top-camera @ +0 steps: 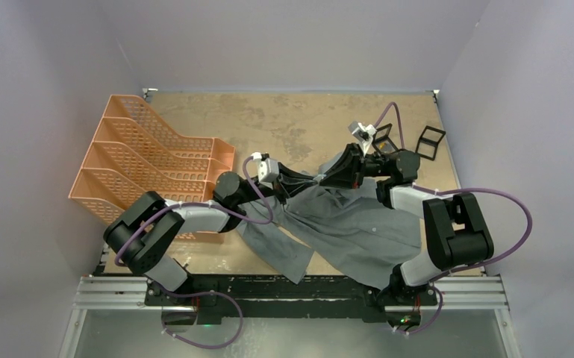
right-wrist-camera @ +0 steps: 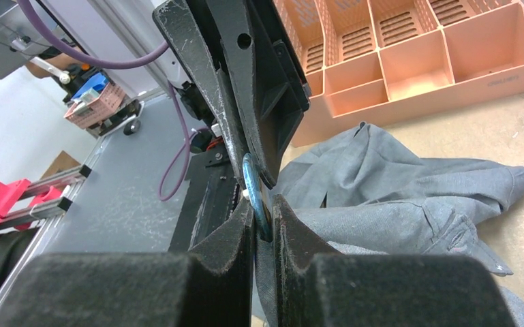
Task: Remove the brooch from the garment
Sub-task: Remove the brooch from the clothes.
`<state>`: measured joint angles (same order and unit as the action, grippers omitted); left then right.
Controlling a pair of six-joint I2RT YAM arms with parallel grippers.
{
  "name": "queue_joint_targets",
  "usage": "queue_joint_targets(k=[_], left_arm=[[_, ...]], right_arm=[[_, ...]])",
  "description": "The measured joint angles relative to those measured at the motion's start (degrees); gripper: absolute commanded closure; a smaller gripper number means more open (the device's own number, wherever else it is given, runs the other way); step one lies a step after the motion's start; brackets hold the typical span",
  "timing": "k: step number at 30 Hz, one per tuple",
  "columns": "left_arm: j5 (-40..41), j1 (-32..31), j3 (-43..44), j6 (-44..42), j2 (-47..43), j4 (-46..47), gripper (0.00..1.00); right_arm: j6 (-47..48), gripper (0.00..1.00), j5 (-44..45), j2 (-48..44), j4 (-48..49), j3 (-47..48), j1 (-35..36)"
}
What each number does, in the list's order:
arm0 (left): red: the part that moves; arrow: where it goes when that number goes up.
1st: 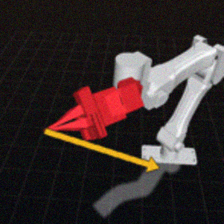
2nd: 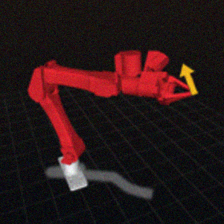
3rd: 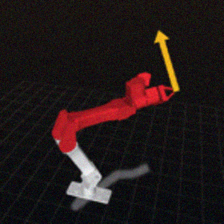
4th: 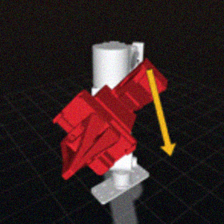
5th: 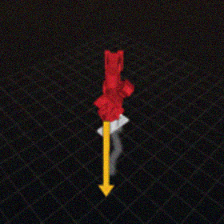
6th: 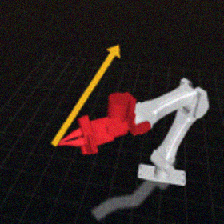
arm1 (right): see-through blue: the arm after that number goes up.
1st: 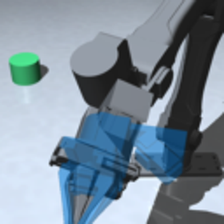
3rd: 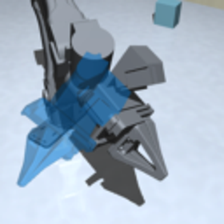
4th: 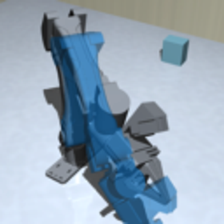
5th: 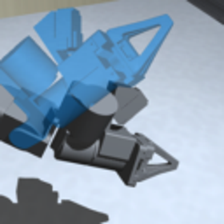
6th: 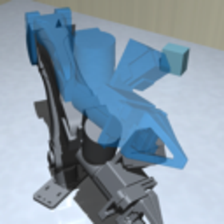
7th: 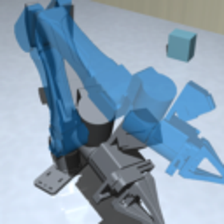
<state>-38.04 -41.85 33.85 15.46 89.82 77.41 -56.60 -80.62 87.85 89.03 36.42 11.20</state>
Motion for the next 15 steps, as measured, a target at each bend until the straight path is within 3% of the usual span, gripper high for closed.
queue_joint_targets(k=[15], left_arm=[[3.7, -2.9, 1.6, -8.0, -2.1, -8.3, 1.00]], right_arm=[[-0.4, 0.84, -1.4, -0.1, 0.1, 0.0, -1.5]])
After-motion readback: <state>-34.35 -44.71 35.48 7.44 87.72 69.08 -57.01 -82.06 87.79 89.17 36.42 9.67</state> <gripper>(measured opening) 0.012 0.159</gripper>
